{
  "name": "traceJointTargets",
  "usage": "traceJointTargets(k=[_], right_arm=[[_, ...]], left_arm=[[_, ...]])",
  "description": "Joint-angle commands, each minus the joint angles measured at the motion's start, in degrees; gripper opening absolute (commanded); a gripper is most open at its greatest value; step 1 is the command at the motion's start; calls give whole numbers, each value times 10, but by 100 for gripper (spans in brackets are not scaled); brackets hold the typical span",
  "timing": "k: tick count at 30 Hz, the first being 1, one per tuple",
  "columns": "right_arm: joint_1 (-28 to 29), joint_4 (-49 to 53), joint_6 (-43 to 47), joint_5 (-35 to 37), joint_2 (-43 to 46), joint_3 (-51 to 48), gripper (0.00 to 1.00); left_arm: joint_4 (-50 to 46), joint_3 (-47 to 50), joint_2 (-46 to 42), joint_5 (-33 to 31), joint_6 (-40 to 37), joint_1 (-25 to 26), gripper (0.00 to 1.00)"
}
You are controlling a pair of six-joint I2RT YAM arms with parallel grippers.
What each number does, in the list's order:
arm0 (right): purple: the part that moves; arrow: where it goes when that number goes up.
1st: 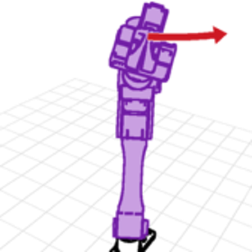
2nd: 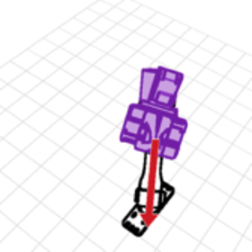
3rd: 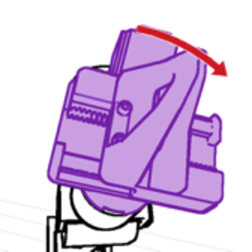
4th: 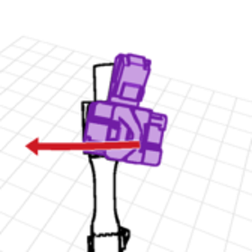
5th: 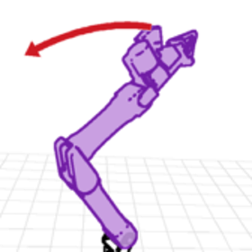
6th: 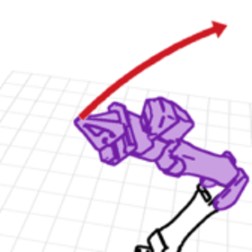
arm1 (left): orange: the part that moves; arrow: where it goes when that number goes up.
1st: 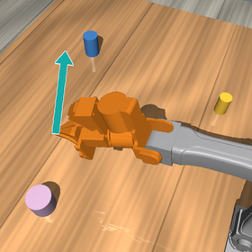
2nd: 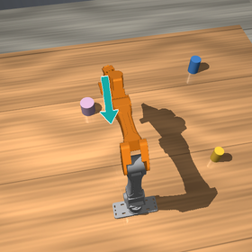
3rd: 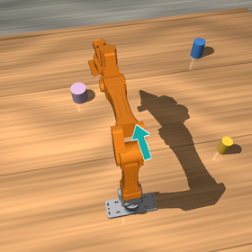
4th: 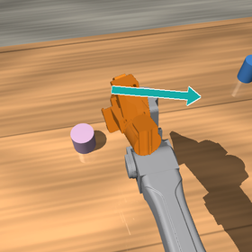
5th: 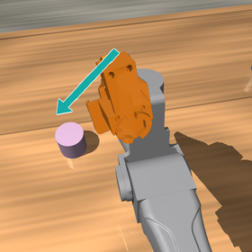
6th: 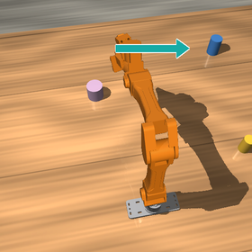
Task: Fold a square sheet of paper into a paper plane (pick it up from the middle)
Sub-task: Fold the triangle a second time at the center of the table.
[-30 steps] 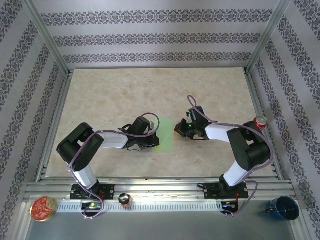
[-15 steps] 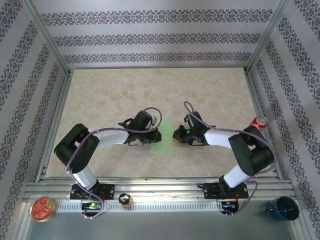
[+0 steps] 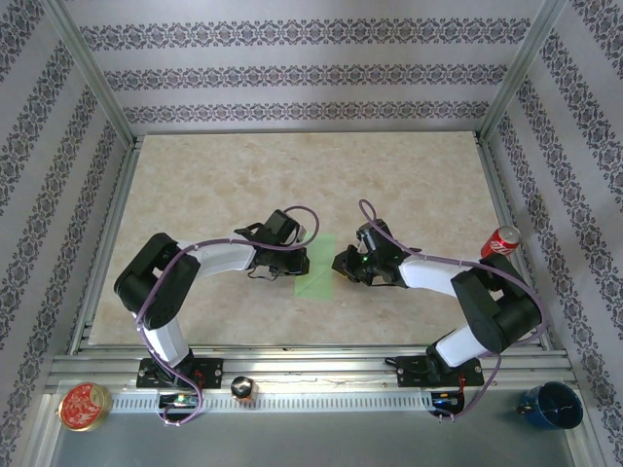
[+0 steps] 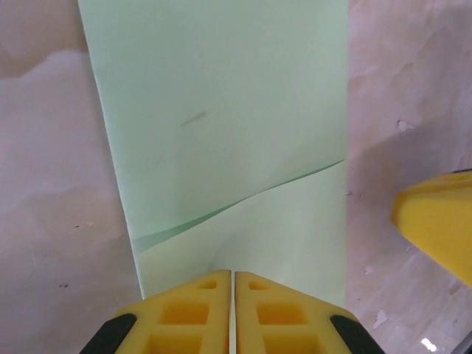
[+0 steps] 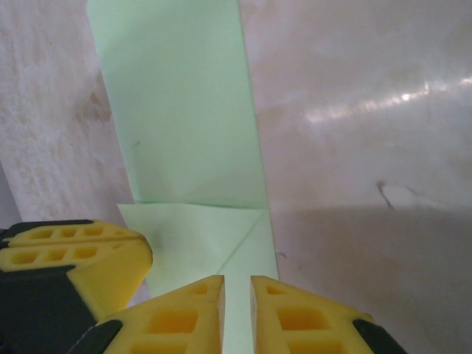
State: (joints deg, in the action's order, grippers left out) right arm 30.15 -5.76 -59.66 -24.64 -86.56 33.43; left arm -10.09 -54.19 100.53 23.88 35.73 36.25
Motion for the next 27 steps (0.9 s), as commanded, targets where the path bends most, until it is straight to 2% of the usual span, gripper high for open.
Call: traceJointTargets(k=[1,11,24,27], right_arm=[[16,-1,-39,19,23,-17,20],[52,18,-105,21,25,-32,26],[90,30,-109,23,25,-30,30],[98,45,-94,12,8,-5,29]], left_arm=[[-27,1,13,2,-27,-6,10],[-10,18,33,10,-14,-6,8],[11,35,27,21,17,-7,7],[22,44,24,21,28,-7,7]])
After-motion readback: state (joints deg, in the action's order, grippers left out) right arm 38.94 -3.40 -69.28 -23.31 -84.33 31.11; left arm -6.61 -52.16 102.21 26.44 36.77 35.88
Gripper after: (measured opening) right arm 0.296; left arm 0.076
